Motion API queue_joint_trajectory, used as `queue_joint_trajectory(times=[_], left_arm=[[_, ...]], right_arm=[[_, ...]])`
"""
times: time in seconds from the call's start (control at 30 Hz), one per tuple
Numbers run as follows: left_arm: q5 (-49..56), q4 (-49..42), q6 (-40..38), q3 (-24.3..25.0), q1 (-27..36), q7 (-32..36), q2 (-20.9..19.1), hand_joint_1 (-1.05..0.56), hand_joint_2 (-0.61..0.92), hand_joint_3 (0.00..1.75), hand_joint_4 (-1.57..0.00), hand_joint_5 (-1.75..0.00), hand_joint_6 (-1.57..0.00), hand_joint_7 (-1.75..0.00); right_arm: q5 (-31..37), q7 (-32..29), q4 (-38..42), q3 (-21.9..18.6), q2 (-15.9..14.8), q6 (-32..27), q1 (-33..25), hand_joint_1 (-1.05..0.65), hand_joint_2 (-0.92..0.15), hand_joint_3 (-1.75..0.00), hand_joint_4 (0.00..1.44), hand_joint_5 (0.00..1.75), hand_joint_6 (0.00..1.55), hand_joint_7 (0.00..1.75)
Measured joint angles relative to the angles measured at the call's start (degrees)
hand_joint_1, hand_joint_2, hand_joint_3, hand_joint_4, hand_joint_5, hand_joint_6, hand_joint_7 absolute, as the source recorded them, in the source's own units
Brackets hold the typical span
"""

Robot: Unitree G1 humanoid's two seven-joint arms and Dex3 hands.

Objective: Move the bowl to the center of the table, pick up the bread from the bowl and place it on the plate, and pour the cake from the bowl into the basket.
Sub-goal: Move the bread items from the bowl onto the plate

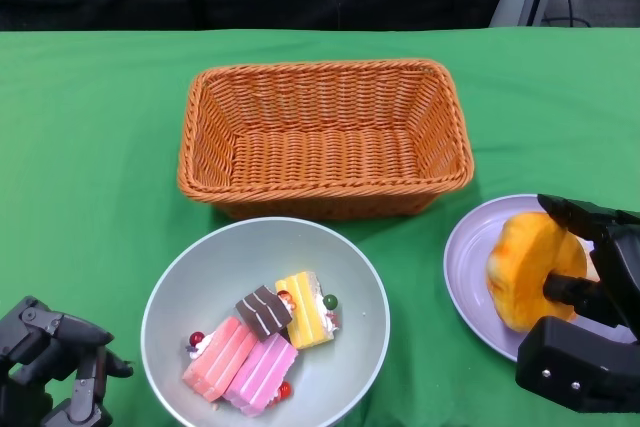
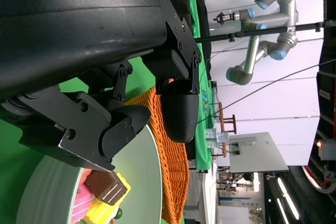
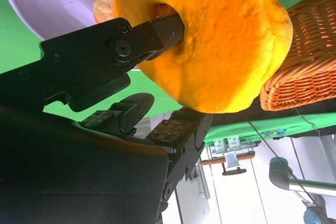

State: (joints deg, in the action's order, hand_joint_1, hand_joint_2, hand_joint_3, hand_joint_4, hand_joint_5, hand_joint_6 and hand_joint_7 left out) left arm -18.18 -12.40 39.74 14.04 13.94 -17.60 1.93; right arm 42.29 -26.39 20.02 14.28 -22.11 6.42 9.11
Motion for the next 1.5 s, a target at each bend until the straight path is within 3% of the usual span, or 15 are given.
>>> queue_joint_trajectory(times=[0.2,0.27,0.33,0.5,0.83,0.9,0.97,1.07,1.17,1.27,1.5], left_arm=[[0.0,0.0,0.0,0.0,0.0,0.0,0.0,0.04,0.61,1.04,-0.75,-1.5,-0.73,-1.3],[0.0,0.0,0.0,0.0,0.0,0.0,0.0,0.04,0.62,1.04,-0.75,-1.5,-0.73,-1.29],[0.1,0.0,0.0,0.1,0.0,0.0,0.0,0.04,0.62,1.04,-0.75,-1.51,-0.73,-1.29],[0.2,0.0,0.1,0.1,0.0,0.0,0.0,0.04,0.62,1.06,-0.74,-1.51,-0.73,-1.3],[0.2,0.0,0.1,0.1,0.0,0.0,0.0,0.04,0.61,1.07,-0.74,-1.52,-0.72,-1.3],[0.2,0.0,0.1,0.1,0.0,0.0,0.0,0.05,0.61,1.07,-0.75,-1.52,-0.73,-1.31],[0.1,0.0,0.1,0.1,0.0,0.0,0.0,0.06,0.61,1.07,-0.75,-1.52,-0.73,-1.31],[0.1,-0.1,0.5,0.1,0.0,0.0,0.0,0.06,0.61,1.07,-0.75,-1.52,-0.73,-1.32],[0.1,-0.2,0.7,0.0,0.0,0.0,0.0,0.06,0.61,1.07,-0.75,-1.52,-0.73,-1.32],[0.3,-0.4,0.8,0.1,-0.1,0.0,0.0,0.05,0.59,1.1,-0.76,-1.51,-0.73,-1.31],[0.2,-0.7,0.8,0.0,-0.1,0.0,0.0,0.05,0.6,1.06,-0.75,-1.52,-0.73,-1.31]], right_arm=[[-0.8,-1.6,2.0,0.0,-0.4,5.8,0.1,-0.3,-0.81,0.0,0.75,0.05,0.75,0.03],[-0.8,-1.6,2.6,0.0,-0.4,6.6,0.1,-0.42,-0.85,-0.02,0.53,0.02,0.58,0.01],[0.6,0.5,2.0,0.3,-0.8,3.5,0.2,-0.55,-0.89,-0.02,0.34,0.0,0.44,0.0],[4.9,4.4,-0.9,1.0,-1.8,-3.5,0.2,-0.61,-0.92,-0.03,0.22,0.0,0.37,0.0],[5.8,5.4,-2.0,1.2,-1.8,-4.7,0.2,-0.62,-0.92,-0.04,0.22,0.0,0.37,0.0],[5.8,5.7,-2.0,1.2,-1.8,-5.1,0.2,-0.6,-0.92,-0.19,0.27,0.02,0.36,0.0],[4.9,6.1,-1.4,0.9,-1.7,-5.6,0.8,-0.4,-0.92,-0.25,0.38,0.07,0.42,0.02],[3.3,6.0,-0.2,0.0,-1.4,-5.8,2.7,-0.35,-0.92,-0.26,0.41,0.07,0.44,0.03],[2.7,6.0,0.0,0.0,-1.4,-5.8,3.2,-0.3,-0.91,-0.24,0.43,0.07,0.45,0.03],[1.5,3.2,2.4,0.0,-1.4,-2.3,3.8,-0.13,-0.91,-0.06,0.51,0.05,0.5,0.02],[1.1,-1.6,6.0,-1.1,-1.4,2.0,5.3,-0.2,-0.92,-0.05,0.55,0.04,0.52,0.01]])
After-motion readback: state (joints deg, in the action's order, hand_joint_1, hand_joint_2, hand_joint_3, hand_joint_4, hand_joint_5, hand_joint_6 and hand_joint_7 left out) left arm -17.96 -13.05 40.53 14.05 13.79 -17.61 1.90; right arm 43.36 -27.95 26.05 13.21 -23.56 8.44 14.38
